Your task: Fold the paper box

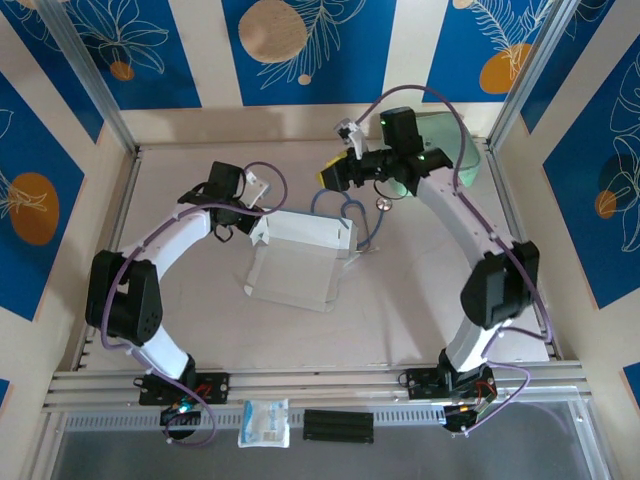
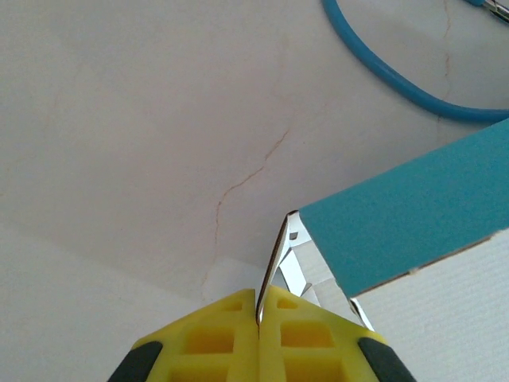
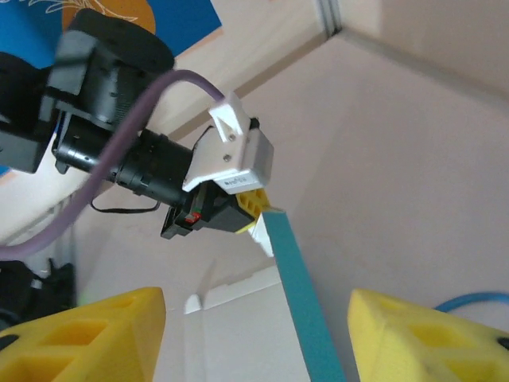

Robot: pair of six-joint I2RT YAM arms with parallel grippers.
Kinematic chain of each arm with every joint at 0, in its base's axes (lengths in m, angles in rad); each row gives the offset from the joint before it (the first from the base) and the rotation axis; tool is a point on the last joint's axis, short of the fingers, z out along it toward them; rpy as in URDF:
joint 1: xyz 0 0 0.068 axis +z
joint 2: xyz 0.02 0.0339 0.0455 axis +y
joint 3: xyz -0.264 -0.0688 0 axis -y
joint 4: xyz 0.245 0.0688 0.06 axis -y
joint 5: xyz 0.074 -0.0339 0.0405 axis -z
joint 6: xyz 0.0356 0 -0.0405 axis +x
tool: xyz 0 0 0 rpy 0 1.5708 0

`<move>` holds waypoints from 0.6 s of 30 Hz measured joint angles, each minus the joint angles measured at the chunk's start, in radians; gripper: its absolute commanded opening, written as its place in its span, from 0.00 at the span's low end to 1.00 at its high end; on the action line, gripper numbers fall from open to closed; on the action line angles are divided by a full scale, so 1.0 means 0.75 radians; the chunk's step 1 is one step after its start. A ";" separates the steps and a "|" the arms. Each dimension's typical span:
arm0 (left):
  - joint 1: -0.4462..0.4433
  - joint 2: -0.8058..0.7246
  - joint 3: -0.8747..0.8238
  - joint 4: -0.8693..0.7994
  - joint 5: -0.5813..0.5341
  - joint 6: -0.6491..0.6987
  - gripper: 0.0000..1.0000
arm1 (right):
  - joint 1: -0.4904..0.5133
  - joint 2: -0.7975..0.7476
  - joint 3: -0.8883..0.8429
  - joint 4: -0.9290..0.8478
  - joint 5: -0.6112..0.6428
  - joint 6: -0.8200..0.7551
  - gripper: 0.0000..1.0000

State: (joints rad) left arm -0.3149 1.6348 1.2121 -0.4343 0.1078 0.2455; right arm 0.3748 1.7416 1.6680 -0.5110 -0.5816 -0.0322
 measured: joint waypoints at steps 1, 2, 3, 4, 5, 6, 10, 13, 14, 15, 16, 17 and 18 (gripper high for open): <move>-0.003 -0.002 -0.001 0.001 -0.003 0.001 0.00 | 0.008 0.052 0.035 -0.045 -0.019 0.015 0.61; -0.006 -0.003 -0.001 0.001 -0.005 0.001 0.00 | 0.021 0.099 0.063 -0.083 -0.031 0.021 0.61; -0.008 -0.004 -0.001 0.002 -0.007 0.001 0.00 | 0.039 0.142 0.089 -0.119 -0.036 0.021 0.61; -0.010 -0.005 -0.002 0.002 -0.008 0.001 0.00 | 0.060 0.183 0.111 -0.154 -0.038 0.018 0.61; -0.011 -0.005 -0.002 0.002 -0.009 0.001 0.00 | 0.088 0.228 0.138 -0.193 -0.038 0.013 0.61; -0.012 -0.005 -0.002 0.002 -0.011 0.001 0.00 | 0.112 0.262 0.158 -0.219 -0.038 0.006 0.60; -0.013 -0.005 -0.003 0.004 -0.012 0.005 0.00 | 0.193 0.353 0.185 -0.295 -0.023 -0.030 0.56; -0.014 -0.006 -0.005 0.006 -0.012 0.014 0.00 | 0.224 0.373 0.185 -0.334 0.027 -0.071 0.54; -0.014 -0.006 -0.005 0.006 -0.013 0.016 0.00 | 0.228 0.373 0.185 -0.342 0.043 -0.088 0.52; -0.015 -0.006 -0.005 0.006 -0.013 0.020 0.00 | 0.231 0.373 0.186 -0.347 0.054 -0.105 0.51; -0.015 -0.006 -0.005 0.007 -0.012 0.021 0.00 | 0.232 0.374 0.188 -0.352 0.063 -0.121 0.50; -0.015 -0.006 -0.005 0.006 -0.012 0.022 0.00 | 0.233 0.374 0.188 -0.355 0.067 -0.130 0.50; -0.015 -0.006 -0.005 0.007 -0.012 0.024 0.00 | 0.233 0.376 0.190 -0.358 0.067 -0.138 0.50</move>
State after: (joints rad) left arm -0.3260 1.6302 1.2083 -0.4294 0.0986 0.2634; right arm 0.5499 2.0239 1.8103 -0.7792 -0.5312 -0.1356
